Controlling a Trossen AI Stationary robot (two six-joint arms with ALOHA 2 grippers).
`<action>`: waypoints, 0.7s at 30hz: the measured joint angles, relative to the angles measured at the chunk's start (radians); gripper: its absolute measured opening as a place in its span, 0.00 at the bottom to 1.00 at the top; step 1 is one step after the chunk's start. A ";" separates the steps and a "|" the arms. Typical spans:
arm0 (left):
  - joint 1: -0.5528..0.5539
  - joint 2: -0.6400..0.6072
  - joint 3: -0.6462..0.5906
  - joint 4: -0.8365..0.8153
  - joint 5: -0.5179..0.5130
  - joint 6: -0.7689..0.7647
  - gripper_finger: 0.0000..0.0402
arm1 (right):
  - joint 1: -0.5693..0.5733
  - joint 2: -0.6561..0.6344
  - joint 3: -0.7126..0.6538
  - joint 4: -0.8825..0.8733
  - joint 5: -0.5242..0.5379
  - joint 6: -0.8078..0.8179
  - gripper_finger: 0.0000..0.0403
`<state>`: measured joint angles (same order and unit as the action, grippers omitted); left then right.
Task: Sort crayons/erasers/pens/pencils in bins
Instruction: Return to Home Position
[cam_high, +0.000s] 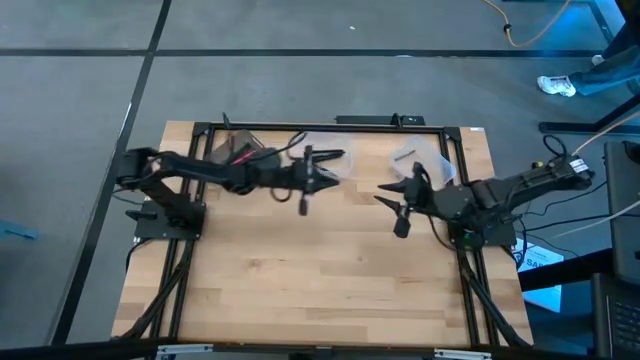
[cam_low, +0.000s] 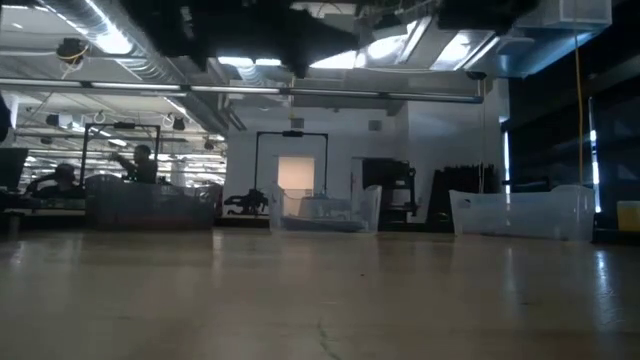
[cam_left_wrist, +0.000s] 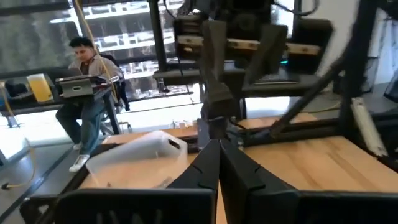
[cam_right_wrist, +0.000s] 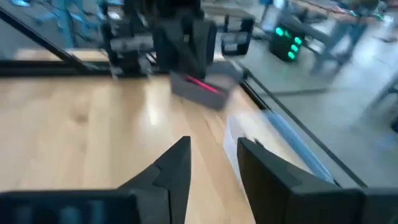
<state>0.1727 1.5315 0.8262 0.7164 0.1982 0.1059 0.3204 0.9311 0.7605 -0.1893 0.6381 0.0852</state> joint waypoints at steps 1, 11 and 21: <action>-0.006 -0.025 -0.036 0.021 0.000 -0.002 0.00 | -0.019 0.015 0.000 0.043 -0.040 -0.026 0.33; -0.091 -0.296 -0.298 0.151 -0.148 -0.019 0.01 | -0.183 0.147 0.000 0.362 -0.370 -0.142 0.33; -0.153 -0.361 -0.464 0.238 -0.247 -0.019 0.00 | -0.266 0.341 0.000 0.554 -0.526 -0.116 0.33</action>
<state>0.0194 1.1701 0.3625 0.9547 -0.0489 0.0871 0.0540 1.2720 0.7601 0.3648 0.1117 -0.0311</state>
